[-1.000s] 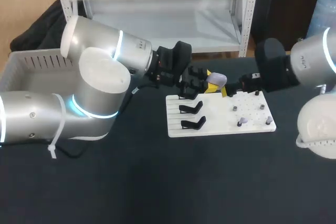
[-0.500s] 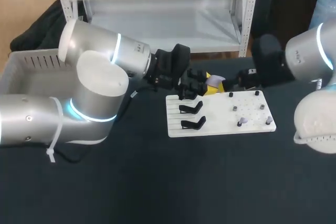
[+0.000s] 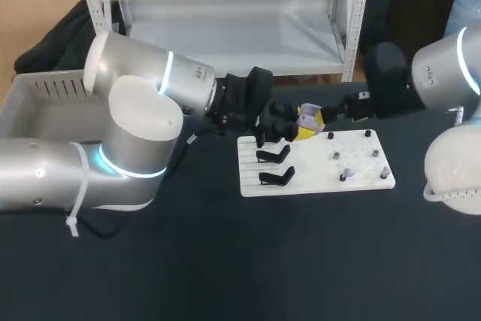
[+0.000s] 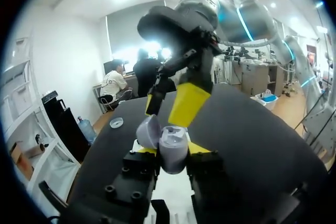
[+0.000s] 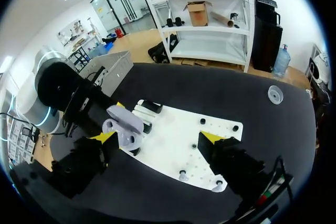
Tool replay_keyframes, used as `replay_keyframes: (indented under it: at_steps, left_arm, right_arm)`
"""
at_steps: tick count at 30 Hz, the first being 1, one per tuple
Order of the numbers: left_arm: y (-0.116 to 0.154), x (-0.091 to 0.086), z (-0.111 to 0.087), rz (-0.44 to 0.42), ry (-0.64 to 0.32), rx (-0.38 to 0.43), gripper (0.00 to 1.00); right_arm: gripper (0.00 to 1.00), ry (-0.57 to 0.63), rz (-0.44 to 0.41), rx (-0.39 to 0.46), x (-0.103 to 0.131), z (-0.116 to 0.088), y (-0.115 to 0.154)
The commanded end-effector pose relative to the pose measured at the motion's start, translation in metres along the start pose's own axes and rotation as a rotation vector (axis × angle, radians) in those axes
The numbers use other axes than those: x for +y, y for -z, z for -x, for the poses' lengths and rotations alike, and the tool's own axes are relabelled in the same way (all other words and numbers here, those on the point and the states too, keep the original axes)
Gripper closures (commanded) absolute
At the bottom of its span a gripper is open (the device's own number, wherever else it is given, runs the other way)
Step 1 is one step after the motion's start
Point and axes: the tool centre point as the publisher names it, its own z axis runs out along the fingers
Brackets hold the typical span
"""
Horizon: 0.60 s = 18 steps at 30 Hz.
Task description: Pick up each earbud case from the left stands, insert the matching earbuds, close the lid, and place the case in the box.
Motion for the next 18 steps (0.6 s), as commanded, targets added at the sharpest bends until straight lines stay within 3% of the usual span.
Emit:
replay_keyframes:
  at_steps: [1, 6, 8, 18]
  left_arm:
    - [0.003, 0.000, -0.008, 0.018, 0.022, -0.020, 1.00]
    - [0.016, 0.005, -0.012, 0.046, 0.044, -0.119, 1.00]
    - [0.024, 0.008, -0.012, 0.042, 0.057, -0.191, 1.00]
    - [0.051, 0.008, -0.003, 0.102, 0.132, -0.271, 1.00]
  right_arm:
    - [0.00, 0.011, -0.060, -0.033, 0.004, -0.001, 0.013]
    - [0.00, 0.101, -0.168, -0.044, 0.002, -0.004, 0.022]
    - [0.00, 0.104, -0.200, 0.001, -0.002, -0.011, 0.028]
    - [0.00, 0.059, -0.341, 0.155, -0.021, -0.046, 0.048]
